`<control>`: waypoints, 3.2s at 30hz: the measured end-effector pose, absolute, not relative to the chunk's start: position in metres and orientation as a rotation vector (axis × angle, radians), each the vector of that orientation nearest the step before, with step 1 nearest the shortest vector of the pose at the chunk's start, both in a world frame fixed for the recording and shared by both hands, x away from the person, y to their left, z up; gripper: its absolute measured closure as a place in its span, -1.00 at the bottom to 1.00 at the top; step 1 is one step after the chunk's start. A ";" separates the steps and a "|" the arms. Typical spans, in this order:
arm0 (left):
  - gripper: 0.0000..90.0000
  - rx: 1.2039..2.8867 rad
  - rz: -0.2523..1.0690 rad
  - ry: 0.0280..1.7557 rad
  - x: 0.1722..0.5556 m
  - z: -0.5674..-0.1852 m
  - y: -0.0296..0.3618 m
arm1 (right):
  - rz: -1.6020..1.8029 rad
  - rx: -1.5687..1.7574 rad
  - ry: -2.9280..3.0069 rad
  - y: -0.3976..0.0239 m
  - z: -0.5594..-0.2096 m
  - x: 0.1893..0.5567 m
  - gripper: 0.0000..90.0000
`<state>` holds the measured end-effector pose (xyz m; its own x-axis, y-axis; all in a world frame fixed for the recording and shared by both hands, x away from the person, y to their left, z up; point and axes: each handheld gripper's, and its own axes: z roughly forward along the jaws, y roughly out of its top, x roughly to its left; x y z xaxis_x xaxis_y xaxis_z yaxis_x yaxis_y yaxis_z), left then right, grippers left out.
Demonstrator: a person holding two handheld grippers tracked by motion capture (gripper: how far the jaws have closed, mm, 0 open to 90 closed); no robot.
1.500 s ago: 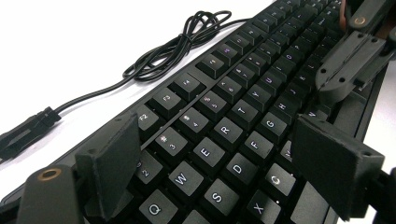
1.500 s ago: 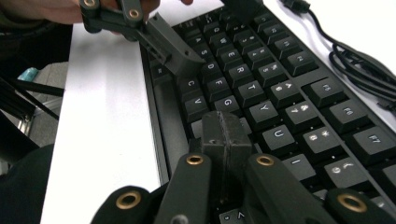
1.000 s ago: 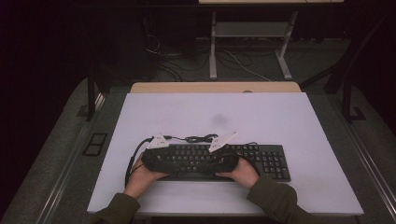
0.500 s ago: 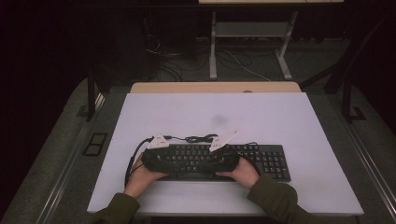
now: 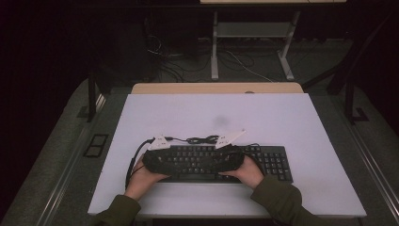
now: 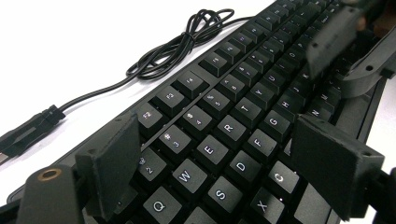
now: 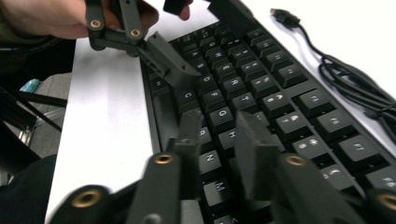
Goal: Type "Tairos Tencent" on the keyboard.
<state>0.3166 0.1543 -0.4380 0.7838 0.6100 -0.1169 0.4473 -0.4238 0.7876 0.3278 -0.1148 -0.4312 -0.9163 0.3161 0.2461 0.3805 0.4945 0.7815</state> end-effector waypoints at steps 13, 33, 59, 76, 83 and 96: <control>-0.48 2.073 0.223 0.781 0.315 -0.435 0.156 | -1.465 -0.707 -2.679 -0.123 -0.433 0.334 -0.24; 0.89 2.096 0.102 0.662 0.307 -0.429 0.153 | -1.493 -0.771 -2.693 -0.129 -0.435 0.339 -0.43; 0.98 2.187 0.045 0.617 0.305 -0.436 0.148 | -1.494 -0.792 -2.695 -0.130 -0.434 0.339 -0.47; 0.98 2.193 0.042 0.616 0.305 -0.436 0.147 | -1.496 -0.791 -2.695 -0.130 -0.434 0.339 -0.48; 0.98 2.191 0.045 0.613 0.305 -0.435 0.147 | -1.497 -0.790 -2.694 -0.130 -0.434 0.339 -0.47; 0.98 2.164 0.092 0.639 0.307 -0.429 0.150 | -1.495 -0.788 -2.695 -0.129 -0.434 0.339 -0.48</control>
